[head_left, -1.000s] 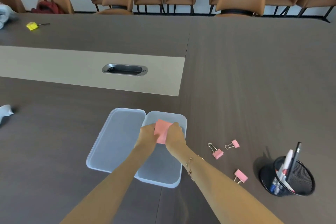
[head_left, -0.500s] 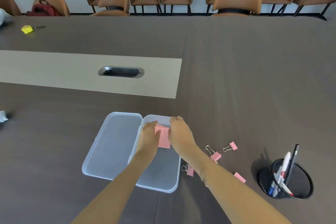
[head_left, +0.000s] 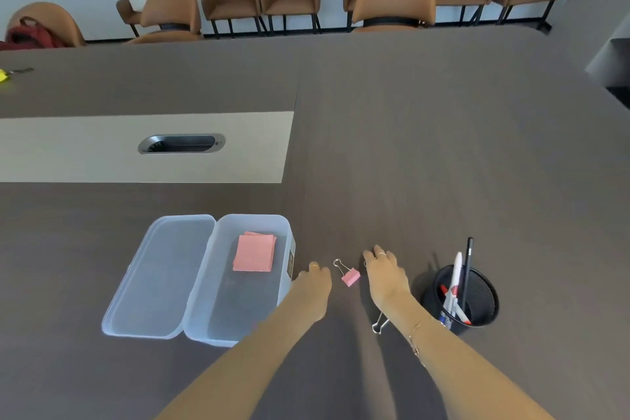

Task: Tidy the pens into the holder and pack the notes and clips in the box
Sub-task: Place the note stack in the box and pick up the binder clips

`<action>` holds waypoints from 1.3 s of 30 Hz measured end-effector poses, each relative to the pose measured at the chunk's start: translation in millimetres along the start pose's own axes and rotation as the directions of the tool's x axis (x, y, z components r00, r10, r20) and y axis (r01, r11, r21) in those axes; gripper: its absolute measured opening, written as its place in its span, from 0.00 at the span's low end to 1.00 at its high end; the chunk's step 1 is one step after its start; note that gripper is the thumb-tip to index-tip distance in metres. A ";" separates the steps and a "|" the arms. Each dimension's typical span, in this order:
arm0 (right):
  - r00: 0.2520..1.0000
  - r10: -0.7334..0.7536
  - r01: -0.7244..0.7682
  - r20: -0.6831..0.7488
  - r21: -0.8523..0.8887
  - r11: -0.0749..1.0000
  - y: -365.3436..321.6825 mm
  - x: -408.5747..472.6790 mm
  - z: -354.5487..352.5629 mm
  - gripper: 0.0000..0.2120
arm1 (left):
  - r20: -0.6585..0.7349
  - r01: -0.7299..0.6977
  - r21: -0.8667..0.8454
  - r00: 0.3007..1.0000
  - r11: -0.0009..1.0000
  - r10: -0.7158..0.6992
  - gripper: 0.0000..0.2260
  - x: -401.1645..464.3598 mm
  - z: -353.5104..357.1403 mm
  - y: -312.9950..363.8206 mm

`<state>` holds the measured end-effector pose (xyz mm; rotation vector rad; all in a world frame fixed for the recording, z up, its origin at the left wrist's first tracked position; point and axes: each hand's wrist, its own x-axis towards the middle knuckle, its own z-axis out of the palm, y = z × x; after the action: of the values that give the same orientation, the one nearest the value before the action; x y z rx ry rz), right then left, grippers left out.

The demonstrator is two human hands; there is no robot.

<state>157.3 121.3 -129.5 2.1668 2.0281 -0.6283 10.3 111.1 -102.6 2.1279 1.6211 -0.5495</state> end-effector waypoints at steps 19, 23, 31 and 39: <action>0.986 0.166 -0.162 -0.033 0.100 0.982 6.8 -56.1 15.3 0.17 | -0.143 0.197 -0.423 0.950 0.884 -0.279 0.06 1.2 20.0 1.3; 0.973 0.230 -0.230 0.003 0.072 0.971 14.8 -65.2 29.0 0.24 | -0.127 0.174 -0.557 0.949 0.812 -0.290 0.08 10.2 27.4 7.8; 0.987 0.147 -0.138 -0.057 0.138 0.981 15.5 -62.4 34.5 0.11 | -0.394 0.038 -0.400 0.895 0.915 -0.210 0.18 -3.4 47.1 11.5; 0.990 0.119 -0.108 -0.070 0.149 0.983 19.9 -54.0 32.7 0.10 | -0.400 0.004 -0.263 0.909 0.965 -0.113 0.13 10.4 45.8 15.0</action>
<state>168.2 57.5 -143.3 2.4062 1.9335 -0.7059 24.5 91.2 -145.4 2.0948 1.8613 0.1109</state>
